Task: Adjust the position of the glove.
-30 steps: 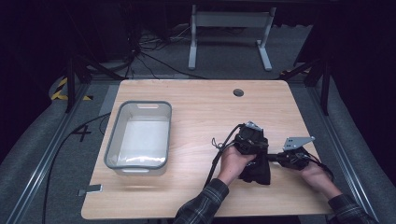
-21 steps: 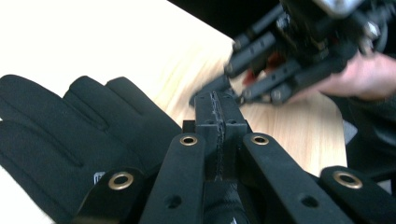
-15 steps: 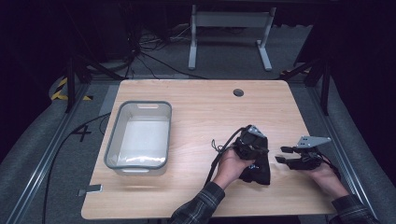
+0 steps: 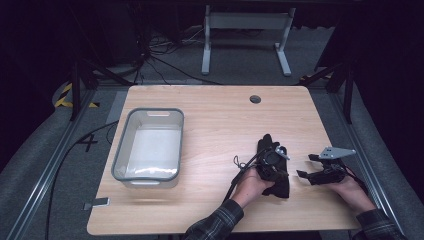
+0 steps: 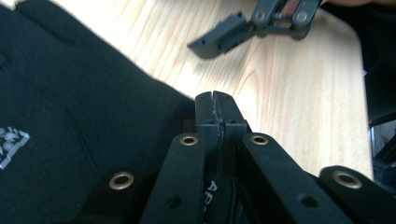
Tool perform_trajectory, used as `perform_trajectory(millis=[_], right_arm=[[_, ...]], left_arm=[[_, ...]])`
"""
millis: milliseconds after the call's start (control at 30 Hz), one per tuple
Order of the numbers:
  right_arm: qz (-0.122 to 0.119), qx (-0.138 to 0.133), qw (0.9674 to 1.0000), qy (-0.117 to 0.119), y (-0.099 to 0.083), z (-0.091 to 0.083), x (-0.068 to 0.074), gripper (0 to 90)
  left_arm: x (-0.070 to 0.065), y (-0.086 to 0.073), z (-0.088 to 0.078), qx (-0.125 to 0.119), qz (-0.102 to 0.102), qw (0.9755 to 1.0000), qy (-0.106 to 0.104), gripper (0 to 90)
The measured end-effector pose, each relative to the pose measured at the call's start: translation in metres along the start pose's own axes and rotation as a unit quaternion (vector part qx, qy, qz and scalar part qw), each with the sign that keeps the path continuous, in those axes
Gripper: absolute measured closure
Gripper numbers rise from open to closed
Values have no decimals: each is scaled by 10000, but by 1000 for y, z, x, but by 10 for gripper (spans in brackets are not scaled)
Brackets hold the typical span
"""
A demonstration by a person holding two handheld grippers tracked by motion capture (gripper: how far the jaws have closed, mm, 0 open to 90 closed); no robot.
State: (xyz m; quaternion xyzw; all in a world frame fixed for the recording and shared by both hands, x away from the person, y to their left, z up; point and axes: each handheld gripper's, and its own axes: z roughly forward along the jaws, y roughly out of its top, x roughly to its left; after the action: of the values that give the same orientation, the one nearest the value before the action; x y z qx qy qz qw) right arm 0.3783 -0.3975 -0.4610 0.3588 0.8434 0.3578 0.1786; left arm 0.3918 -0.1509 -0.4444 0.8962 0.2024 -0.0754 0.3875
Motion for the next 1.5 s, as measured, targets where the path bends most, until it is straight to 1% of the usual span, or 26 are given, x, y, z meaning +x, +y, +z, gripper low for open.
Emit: perform_trajectory(millis=[67, 133, 167, 300, 433, 467, 667, 767, 900, 967, 1000, 1100, 1133, 1233, 1300, 1433, 1500], right_arm=[[3, 19, 10000, -33, -1, 1, 0, 153], [33, 13, 10000, -52, -1, 2, -1, 152], [46, 8, 10000, -41, -1, 2, -1, 153], [76, 49, 9999, -48, -2, 4, -1, 148], [86, 43, 9999, -49, -2, 4, -1, 148], [86, 39, 9999, -54, -2, 4, -1, 148], [88, 38, 9999, -31, -2, 4, 0, 148], [94, 37, 9999, -9, -2, 4, 0, 148], [93, 31, 10000, 11, -2, 4, 0, 148], [89, 33, 10000, 18, -3, 4, 0, 147], [81, 31, 10000, 23, -3, 4, 0, 147], [83, 29, 10000, 31, -3, 4, 0, 145], [83, 29, 10000, 31, -3, 4, 0, 145], [90, 34, 9999, 45, -3, 5, 1, 116], [80, 38, 9999, 62, -3, 6, 1, 114], [78, 41, 9999, 63, -3, 6, 1, 113], [82, 41, 9999, 62, -3, 6, 1, 113]], left_arm=[[1, -1, 1, 16, -21, 10000, 17, 899], [2, -3, 1, 106, -79, 9999, 36, 899], [2, -4, 1, 103, -117, 9999, 38, 899], [2, -6, -2, 170, -136, 9997, 71, 899], [2, -10, -7, 232, -119, 9996, 139, 899], [2, -11, -9, 260, -78, 9995, 145, 899], [1, -19, -19, 346, -112, 9990, 240, 899], [1, -25, -28, 425, -98, 9985, 335, 899], [4, -31, -36, 445, -143, 9980, 419, 899], [5, -32, -38, 454, -169, 9979, 422, 900], [7, -36, -43, 452, -220, 9977, 460, 899], [10, -41, -50, 423, -304, 9972, 541, 899], [10, -41, -50, 423, -304, 9972, 541, 899], [16, -50, -60, 443, -358, 9964, 623, 899], [18, -53, -65, 428, -420, 9959, 673, 899], [22, -57, -72, 461, -406, 9948, 811, 899], [22, -57, -72, 419, -419, 9951, 787, 899]])
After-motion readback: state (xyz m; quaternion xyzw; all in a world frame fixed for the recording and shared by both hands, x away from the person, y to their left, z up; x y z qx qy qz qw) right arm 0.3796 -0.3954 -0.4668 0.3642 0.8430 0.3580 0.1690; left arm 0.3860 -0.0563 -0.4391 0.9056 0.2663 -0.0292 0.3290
